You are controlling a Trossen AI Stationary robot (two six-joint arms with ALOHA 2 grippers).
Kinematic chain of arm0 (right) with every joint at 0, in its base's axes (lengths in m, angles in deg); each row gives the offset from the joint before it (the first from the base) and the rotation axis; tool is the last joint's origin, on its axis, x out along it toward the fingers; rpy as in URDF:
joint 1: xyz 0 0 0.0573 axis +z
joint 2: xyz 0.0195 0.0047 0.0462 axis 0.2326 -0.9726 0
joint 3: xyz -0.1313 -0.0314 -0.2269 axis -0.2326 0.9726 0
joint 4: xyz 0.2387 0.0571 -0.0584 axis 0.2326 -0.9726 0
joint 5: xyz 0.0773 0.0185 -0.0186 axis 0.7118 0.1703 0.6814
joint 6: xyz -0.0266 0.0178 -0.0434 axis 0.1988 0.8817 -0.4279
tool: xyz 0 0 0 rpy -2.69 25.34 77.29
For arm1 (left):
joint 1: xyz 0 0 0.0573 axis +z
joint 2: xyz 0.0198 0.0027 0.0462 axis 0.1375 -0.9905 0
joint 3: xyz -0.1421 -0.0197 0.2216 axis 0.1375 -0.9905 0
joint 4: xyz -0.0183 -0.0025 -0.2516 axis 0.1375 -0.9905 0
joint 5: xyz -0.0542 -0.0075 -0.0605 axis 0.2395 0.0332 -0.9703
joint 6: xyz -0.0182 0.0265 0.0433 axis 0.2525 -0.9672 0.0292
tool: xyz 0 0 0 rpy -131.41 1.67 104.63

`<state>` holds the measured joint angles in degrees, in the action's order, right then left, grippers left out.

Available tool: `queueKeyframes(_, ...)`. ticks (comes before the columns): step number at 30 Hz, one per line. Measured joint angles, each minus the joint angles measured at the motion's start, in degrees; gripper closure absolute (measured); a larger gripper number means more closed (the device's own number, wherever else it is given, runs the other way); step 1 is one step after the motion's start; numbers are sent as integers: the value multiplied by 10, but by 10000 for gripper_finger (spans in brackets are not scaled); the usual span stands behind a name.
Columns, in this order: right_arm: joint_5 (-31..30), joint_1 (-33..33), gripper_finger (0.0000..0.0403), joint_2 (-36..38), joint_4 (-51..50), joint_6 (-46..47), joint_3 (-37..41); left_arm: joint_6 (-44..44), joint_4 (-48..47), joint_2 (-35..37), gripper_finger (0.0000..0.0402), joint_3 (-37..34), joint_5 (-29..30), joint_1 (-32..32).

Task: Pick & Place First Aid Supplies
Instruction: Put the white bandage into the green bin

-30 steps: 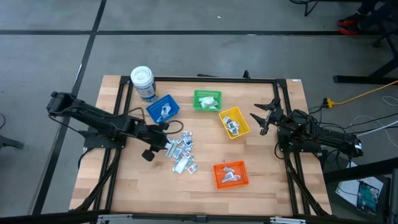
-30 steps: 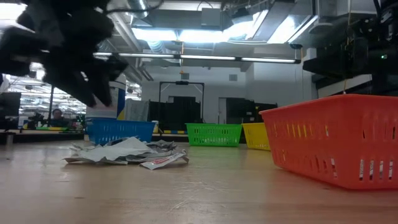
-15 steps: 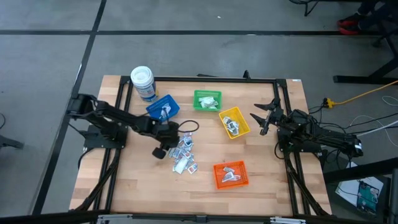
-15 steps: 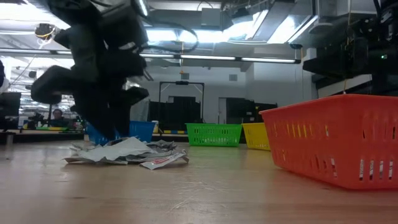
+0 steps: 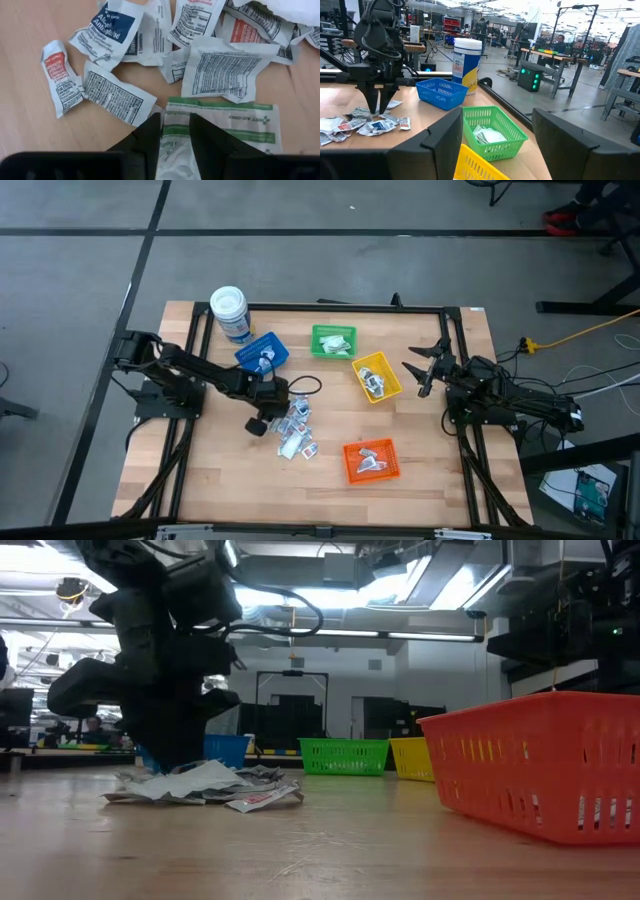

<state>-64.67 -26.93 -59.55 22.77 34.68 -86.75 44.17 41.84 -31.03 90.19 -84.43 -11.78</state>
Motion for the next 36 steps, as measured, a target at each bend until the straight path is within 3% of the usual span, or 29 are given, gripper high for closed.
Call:
queueKeyframes(8,0,0,166,0,0,0,0,5,-3,0,395,0,-2,0)
queueKeyframes(15,0,0,166,0,0,0,0,41,-3,20,399,-1,-2,0)
queueKeyframes(27,0,0,166,0,0,0,0,76,-37,135,399,-1,-18,-2)
queueKeyframes(36,0,0,166,0,0,0,0,143,19,221,399,-1,-11,-2)
